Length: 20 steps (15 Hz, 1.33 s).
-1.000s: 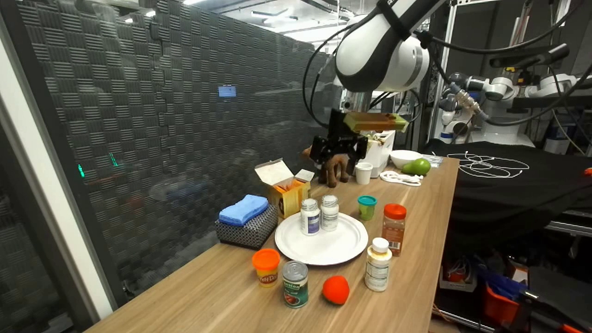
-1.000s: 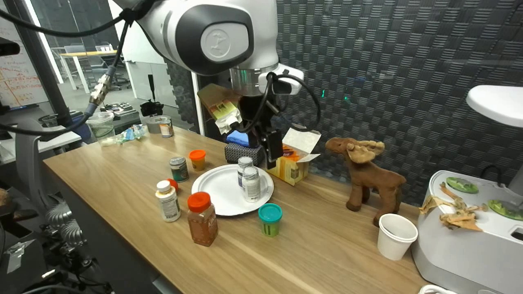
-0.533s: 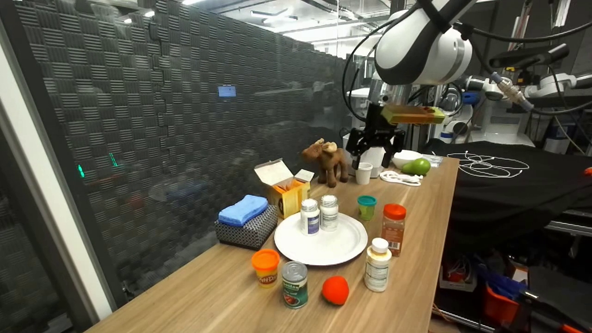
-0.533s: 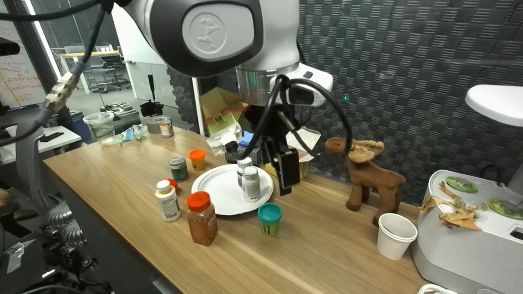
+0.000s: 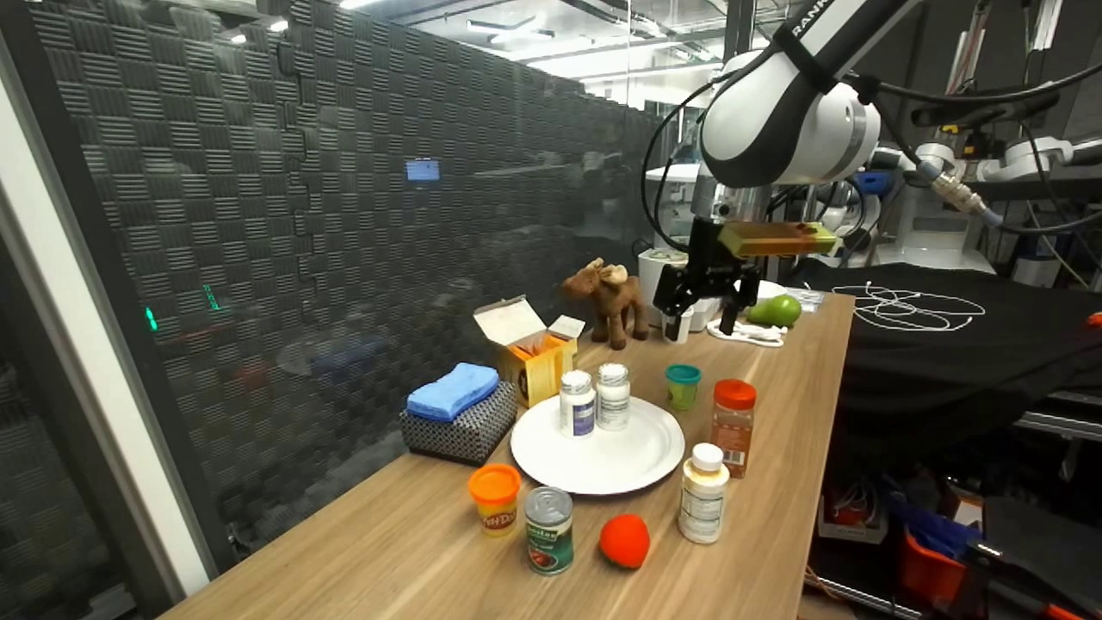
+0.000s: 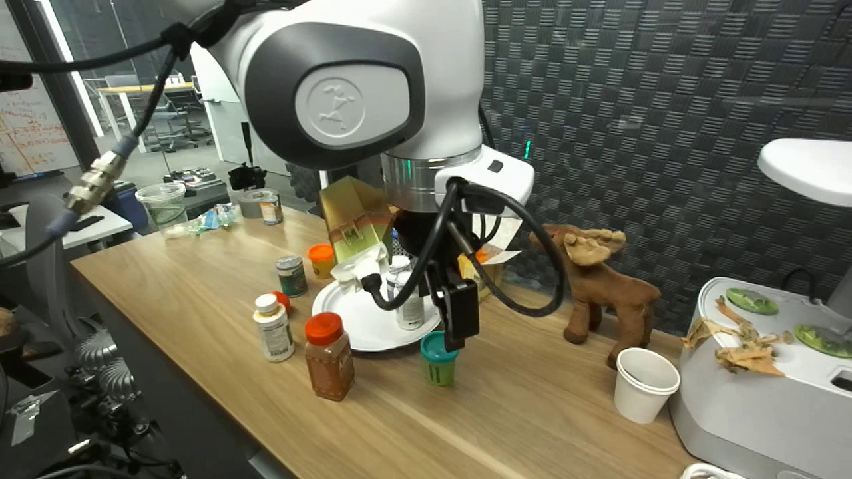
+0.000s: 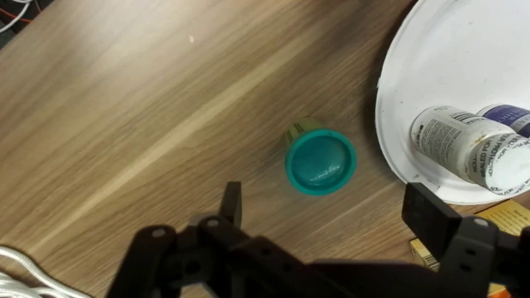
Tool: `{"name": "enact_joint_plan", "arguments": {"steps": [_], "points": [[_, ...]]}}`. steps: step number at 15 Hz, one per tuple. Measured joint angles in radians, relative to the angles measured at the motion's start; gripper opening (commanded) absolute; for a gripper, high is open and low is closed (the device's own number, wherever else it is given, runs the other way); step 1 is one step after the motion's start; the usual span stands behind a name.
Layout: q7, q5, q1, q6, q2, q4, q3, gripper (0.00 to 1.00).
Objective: Pick up the objects from the countertop and put them on the white plate.
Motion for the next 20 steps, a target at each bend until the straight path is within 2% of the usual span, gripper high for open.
{"name": "enact_joint_plan", "arguments": {"steps": [14,15,16,17,20], "points": [[-0.012,0.003,0.006,0.002,0.146,0.075,0.031,0.98],[-0.012,0.003,0.006,0.001,0.155,0.080,0.030,0.88],[-0.012,0.002,0.006,-0.001,0.163,0.084,0.029,0.74],[-0.012,0.001,0.006,-0.002,0.171,0.088,0.029,0.69],[-0.011,-0.005,0.006,-0.002,0.189,0.100,0.027,0.45]]}}
